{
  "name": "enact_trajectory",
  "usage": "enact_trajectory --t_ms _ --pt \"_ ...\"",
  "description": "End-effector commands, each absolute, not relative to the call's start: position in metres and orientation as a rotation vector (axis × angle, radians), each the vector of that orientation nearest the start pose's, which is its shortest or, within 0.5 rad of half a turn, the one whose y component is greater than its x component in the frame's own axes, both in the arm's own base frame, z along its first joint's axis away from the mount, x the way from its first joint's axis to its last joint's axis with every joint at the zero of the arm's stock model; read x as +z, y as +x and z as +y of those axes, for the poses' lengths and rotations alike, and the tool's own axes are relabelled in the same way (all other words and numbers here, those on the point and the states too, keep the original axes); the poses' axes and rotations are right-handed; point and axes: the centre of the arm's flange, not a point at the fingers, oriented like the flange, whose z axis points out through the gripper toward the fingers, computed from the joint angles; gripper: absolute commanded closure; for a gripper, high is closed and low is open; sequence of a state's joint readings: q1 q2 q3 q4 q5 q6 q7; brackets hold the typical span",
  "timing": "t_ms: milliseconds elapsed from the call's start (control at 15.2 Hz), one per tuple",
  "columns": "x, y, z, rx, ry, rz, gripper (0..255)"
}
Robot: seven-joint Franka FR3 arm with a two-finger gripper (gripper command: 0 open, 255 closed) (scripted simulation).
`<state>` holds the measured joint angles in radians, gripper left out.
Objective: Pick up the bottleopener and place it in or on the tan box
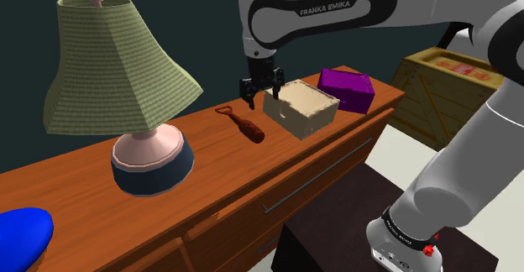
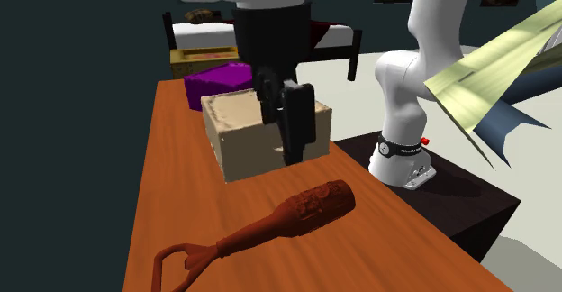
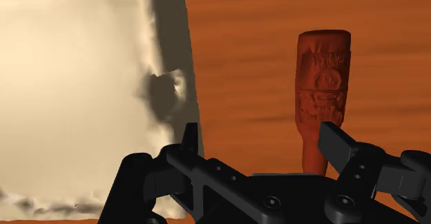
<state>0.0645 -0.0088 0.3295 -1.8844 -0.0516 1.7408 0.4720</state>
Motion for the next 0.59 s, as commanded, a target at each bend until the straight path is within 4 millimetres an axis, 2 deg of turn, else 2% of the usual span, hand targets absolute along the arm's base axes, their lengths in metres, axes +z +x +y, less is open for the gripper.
enact_trajectory --t_ms 0,330,528 --pt "0.483 0.523 0.222 0.183 -3.242 0.110 0" --pt "0.454 0.565 0.269 0.232 -3.245 0.114 0" --pt "0.441 0.568 0.273 0.237 -3.245 0.114 0"
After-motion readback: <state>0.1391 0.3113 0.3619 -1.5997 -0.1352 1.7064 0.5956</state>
